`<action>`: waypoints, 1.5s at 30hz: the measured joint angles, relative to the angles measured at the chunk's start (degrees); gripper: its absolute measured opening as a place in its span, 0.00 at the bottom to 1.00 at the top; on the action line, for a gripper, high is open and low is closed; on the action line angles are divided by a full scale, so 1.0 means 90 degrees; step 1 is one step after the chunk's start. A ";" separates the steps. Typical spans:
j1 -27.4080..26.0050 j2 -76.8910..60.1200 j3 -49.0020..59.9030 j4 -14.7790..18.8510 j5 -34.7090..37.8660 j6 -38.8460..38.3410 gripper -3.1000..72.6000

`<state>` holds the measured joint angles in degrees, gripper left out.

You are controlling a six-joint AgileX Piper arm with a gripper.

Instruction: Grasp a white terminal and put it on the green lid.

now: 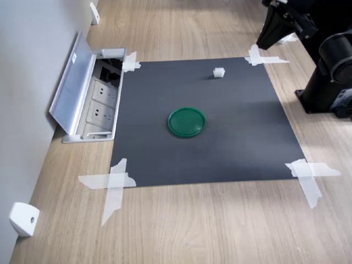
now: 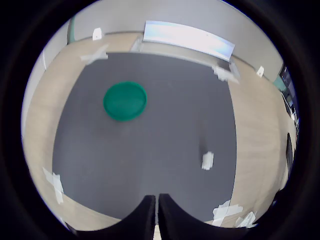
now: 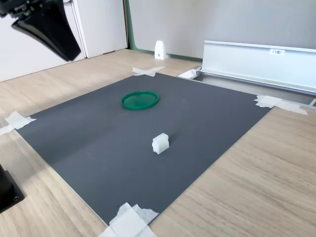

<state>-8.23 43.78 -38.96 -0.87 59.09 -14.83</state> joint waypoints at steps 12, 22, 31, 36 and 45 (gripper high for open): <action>-0.1091 0.1404 0.0000 -0.0086 -0.0380 -0.0964 0.54; -0.1477 0.2433 -0.0341 -0.0127 -0.0740 -0.1523 0.76; -0.1569 0.3297 -0.0964 -0.0254 -0.0802 -0.1540 0.77; -0.2044 0.3715 -0.0984 -0.0229 -0.0919 -0.1751 0.77; -0.2345 0.4402 -0.0996 0.0147 -0.1285 -0.2519 0.77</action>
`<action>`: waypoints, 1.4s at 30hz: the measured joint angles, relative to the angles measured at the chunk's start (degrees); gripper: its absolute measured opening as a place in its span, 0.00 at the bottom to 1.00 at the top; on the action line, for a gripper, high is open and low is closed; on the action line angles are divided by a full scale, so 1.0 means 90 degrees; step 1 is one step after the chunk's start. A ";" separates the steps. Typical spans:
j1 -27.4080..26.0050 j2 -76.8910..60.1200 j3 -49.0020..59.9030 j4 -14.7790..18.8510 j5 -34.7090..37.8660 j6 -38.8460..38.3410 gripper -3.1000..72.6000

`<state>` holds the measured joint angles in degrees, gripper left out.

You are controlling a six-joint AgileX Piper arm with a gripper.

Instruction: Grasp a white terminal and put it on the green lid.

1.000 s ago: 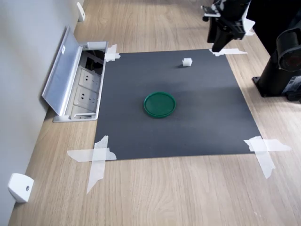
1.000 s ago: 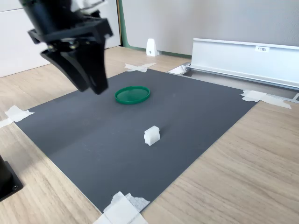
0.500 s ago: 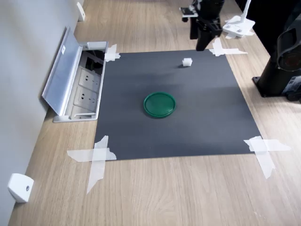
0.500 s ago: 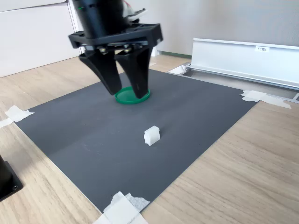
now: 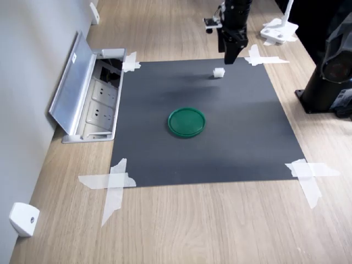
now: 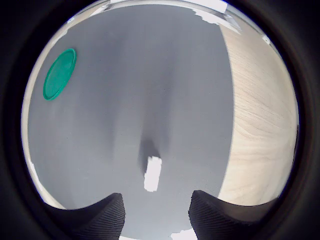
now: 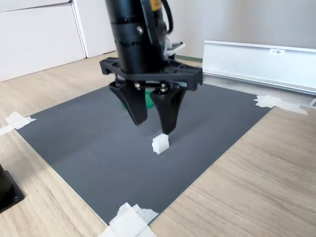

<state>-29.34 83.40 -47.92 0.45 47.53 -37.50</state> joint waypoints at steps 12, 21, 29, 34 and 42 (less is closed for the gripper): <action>0.0000 0.0635 -0.0007 0.0456 -0.0251 -0.0743 0.77; 0.0000 0.0926 -0.0007 0.0458 -0.0417 -0.0726 0.77; 0.0000 0.1067 -0.0007 0.0458 -0.0410 -0.0677 0.65; 0.0000 0.1092 -0.0007 0.0458 -0.0410 -0.0677 0.37; 0.0431 0.0825 -0.0011 0.0528 -0.0166 -0.0683 0.15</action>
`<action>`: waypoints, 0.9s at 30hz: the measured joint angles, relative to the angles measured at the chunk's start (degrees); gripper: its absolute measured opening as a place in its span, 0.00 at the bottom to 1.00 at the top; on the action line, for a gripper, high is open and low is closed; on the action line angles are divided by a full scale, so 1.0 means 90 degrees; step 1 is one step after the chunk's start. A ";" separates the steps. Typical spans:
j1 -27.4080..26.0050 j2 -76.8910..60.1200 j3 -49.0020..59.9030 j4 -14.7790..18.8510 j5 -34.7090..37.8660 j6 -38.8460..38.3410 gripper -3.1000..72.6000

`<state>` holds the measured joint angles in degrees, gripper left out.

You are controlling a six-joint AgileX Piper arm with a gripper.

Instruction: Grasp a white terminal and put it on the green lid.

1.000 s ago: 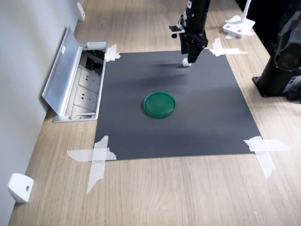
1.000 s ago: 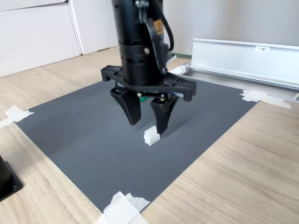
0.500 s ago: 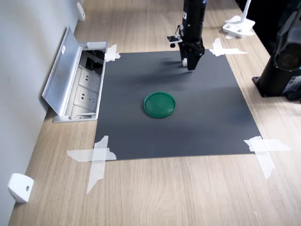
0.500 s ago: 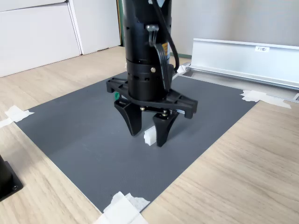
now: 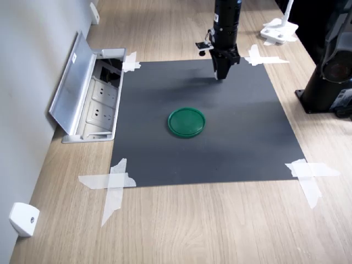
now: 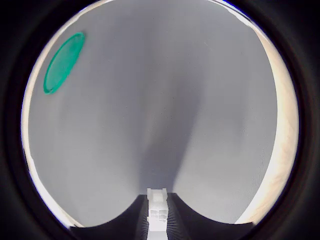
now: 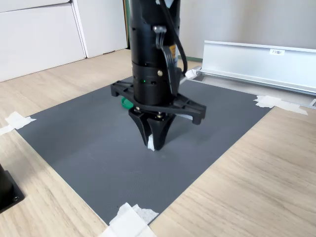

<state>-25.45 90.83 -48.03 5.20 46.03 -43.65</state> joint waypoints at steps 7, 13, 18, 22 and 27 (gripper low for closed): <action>0.1606 -0.0310 -0.0319 0.0133 0.0219 0.0311 0.15; 0.2673 -0.0180 -0.0948 0.0152 0.0130 0.0590 0.15; 0.3247 0.0294 -0.1417 0.0152 0.0094 0.0776 0.15; 0.3372 0.0588 -0.1531 0.0134 -0.0031 0.0850 0.15; 0.3387 0.0791 -0.1530 0.0043 -0.0173 0.0877 0.15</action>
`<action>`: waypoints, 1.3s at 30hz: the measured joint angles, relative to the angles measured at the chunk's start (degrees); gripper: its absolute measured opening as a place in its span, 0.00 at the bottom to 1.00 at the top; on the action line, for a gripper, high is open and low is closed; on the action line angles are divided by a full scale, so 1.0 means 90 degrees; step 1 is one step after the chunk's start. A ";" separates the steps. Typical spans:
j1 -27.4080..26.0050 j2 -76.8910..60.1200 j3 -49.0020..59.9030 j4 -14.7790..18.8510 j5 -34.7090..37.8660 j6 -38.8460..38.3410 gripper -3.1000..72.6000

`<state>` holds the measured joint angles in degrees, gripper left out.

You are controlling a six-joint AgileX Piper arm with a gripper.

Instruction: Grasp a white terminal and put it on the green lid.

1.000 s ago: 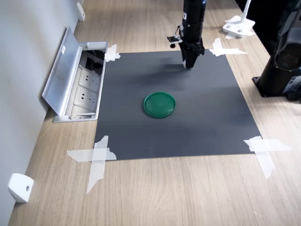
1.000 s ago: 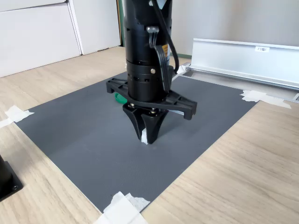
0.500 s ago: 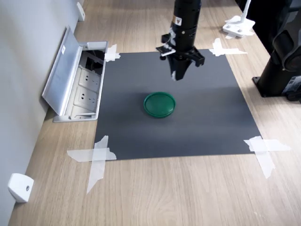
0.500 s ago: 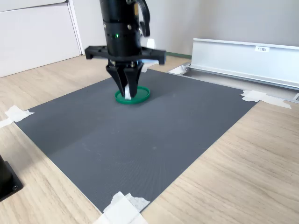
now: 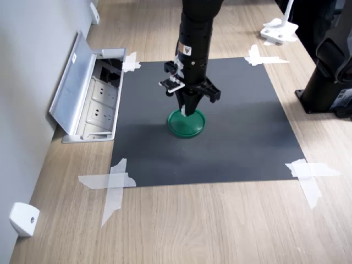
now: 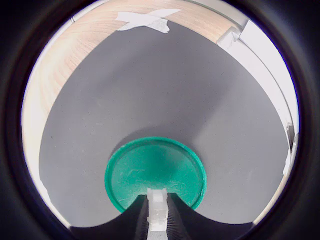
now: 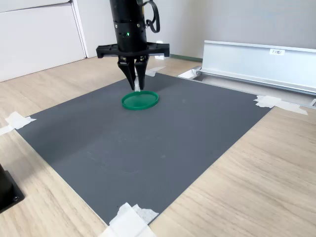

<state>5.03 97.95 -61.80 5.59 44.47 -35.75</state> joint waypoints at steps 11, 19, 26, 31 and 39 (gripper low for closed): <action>0.0000 0.0118 0.0000 0.0006 0.0108 -0.0139 0.55; 0.0000 0.0123 0.0000 -0.0013 0.0101 -0.0080 0.79; 0.0000 -0.0416 0.0000 0.0051 0.0088 0.0314 0.31; 0.0000 -0.1514 0.0105 0.0105 0.0045 0.0581 0.06; -0.0008 -0.4109 0.2015 0.0105 -0.0970 0.1207 0.03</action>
<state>4.95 60.97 -43.66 6.53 35.75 -24.89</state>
